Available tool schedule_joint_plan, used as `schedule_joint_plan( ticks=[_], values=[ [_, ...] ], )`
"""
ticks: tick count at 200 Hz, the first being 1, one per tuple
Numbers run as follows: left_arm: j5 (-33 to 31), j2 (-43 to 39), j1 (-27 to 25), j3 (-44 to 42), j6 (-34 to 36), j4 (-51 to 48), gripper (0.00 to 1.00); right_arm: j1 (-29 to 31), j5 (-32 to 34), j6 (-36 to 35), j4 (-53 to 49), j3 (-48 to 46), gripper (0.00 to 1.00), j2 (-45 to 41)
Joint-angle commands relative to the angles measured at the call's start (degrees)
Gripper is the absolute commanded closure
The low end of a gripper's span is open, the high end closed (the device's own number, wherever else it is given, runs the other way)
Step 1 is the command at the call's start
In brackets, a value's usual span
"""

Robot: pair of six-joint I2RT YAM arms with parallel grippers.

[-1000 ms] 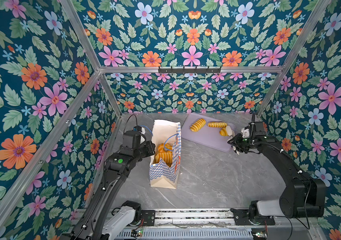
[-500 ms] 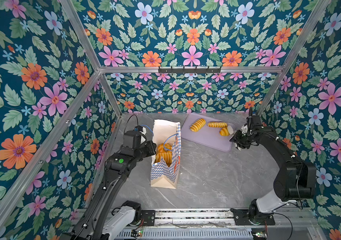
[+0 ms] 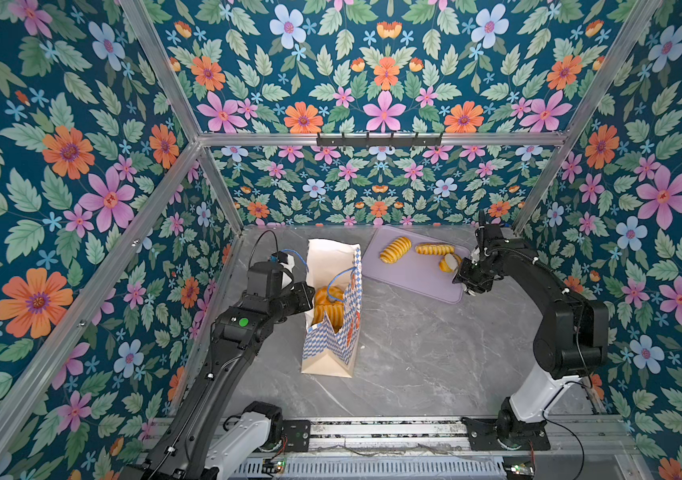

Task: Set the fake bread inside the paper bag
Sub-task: 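Lower the right tongs and pinch the round striped yellow bun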

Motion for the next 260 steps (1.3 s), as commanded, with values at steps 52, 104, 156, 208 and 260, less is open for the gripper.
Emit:
schedule_joint_plan(
  ticks=[52,104,156,208,260],
  values=[
    [0.49,-0.23,0.18,-0.04,1.37,1.32,0.84,1.35,5.16,-1.03,-4.14,4.18,0.5,4.33],
    [0.52,-0.14,0.2,-0.48,1.26,1.67,0.84,1.98,5.9,-1.89,-5.76,7.93,0.5,7.78],
    [0.45,-0.19,0.19,-0.72,1.15,1.84,0.84,2.04,6.61,-2.47,-6.8,10.89,0.5,11.07],
    [0.58,0.06,0.18,-0.43,1.16,1.76,0.84,1.97,6.78,-2.59,-6.25,11.95,0.53,12.88],
    [-0.14,-0.66,0.13,-0.52,0.85,1.58,0.84,2.01,6.96,-2.7,-5.4,10.3,0.62,11.5]
  ],
)
